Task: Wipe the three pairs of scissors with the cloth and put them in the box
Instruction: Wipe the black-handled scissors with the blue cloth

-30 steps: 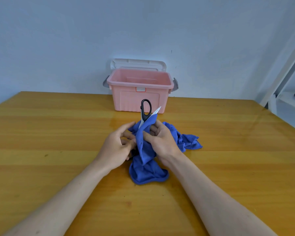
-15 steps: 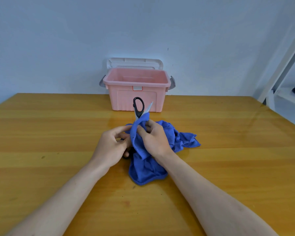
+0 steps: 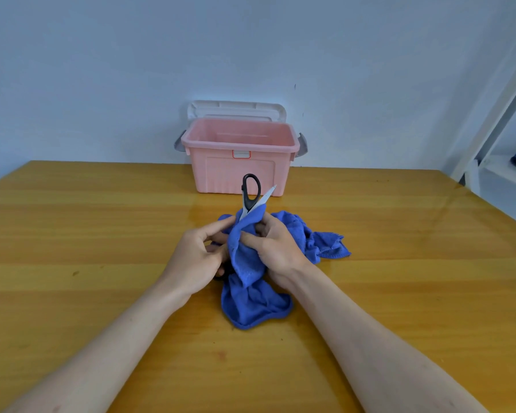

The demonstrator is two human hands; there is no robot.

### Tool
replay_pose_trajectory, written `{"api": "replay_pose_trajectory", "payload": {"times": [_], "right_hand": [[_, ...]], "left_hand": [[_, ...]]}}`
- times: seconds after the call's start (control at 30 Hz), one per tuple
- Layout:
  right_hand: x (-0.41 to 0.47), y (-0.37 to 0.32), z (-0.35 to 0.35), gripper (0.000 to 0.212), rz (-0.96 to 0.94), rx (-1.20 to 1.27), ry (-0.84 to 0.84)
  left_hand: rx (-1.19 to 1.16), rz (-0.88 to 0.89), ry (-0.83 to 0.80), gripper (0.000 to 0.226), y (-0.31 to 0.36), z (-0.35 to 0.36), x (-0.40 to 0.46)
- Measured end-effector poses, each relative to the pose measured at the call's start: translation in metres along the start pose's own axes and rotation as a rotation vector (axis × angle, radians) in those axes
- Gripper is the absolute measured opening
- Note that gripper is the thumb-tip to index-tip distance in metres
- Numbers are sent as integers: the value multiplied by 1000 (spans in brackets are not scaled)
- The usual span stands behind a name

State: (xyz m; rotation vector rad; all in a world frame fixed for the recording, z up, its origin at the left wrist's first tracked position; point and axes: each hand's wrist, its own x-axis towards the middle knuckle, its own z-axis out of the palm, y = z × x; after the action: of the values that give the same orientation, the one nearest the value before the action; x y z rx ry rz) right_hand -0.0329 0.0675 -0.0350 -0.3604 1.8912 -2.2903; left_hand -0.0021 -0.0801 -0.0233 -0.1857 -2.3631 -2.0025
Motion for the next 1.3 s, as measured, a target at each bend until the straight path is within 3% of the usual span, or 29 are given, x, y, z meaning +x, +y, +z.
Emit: {"api": "replay_pose_trajectory", "payload": {"times": [0.17,0.27,0.4,0.57,0.73,0.9,0.97,1.1,1.17,1.27,1.3], "right_hand": [[6,2,8,21,-12,-18,160],[9,4,11,14,-12,-29,240],[11,5,9,28,22,-34,332],[9,7,4,19,3,-58,217],[2,1,6,29,-12,47,83],[5,-3,15,11,-108,-239,226],[5,-6,17,20,-145,-368,311],[6,-9,16,37,-126,-331,405],[3,-11,12,34,-90,-286,346],[-2,-10,10,8,-31,-120,171],[-4,-9,10,11,-25,-72,142]], "left_hand": [[15,43,-50,59,-2,-4,1],[3,84,-37,49,-2,-3,3],[-53,61,-49,36,-1,4,-1],[-10,22,-16,38,0,6,-2],[130,55,12,44,-5,4,0],[145,61,-33,57,-4,6,-1],[163,83,-53,50,-3,6,0],[246,171,-58,34,-1,9,-2],[293,189,-42,39,-1,7,-4],[322,162,-70,52,-2,0,-4],[332,156,-98,52,-2,-2,-4]]}}
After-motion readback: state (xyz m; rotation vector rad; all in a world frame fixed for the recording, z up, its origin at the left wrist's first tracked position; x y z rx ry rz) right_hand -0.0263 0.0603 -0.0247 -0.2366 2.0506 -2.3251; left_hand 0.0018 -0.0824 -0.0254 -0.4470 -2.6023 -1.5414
